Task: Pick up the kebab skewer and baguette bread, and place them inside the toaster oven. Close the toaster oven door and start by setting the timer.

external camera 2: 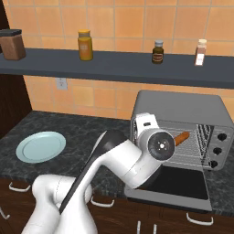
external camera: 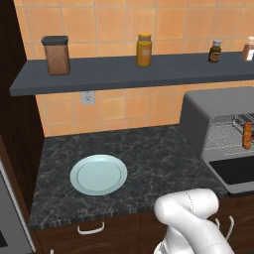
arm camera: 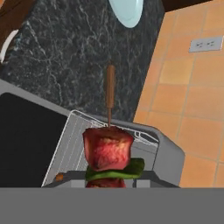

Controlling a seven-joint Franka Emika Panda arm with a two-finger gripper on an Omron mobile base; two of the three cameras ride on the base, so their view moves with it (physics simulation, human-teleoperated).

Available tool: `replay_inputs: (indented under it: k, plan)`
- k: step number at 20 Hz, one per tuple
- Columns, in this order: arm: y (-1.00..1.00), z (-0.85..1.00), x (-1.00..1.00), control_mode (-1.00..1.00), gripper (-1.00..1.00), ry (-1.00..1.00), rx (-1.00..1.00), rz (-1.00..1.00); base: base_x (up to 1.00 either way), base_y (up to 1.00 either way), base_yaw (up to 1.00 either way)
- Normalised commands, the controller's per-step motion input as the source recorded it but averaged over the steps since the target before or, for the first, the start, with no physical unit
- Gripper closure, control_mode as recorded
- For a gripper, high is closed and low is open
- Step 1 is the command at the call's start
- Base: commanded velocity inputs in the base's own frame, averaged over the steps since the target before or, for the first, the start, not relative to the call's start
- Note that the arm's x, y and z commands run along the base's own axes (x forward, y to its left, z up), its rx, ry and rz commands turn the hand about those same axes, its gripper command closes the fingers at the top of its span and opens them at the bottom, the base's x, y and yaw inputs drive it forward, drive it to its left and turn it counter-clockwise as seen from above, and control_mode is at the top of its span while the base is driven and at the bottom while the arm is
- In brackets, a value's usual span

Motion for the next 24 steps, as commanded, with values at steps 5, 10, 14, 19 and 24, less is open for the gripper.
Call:
replay_inputs:
  k: [5, 10, 14, 19, 24]
  plan:
    - [-0.02, -0.25, 0.31, -1.00, 1.00, 0.00, -0.01, 0.07, 0.00, 0.00, 0.00]
    - [-0.04, -0.14, 0.35, -1.00, 1.00, 0.00, 0.00, 0.06, 0.00, 0.00, 0.00]
    - [-0.05, -0.03, 0.43, -1.00, 1.00, 0.00, 0.00, 0.00, 0.00, 0.00, 0.00]
    - [-0.49, -0.17, 0.12, -1.00, 1.00, 0.00, 0.00, 0.00, 0.00, 0.00, 0.00]
    - [-0.06, -0.13, 0.32, -1.00, 1.00, 0.00, -0.02, 0.00, 0.00, 0.00, 0.00]
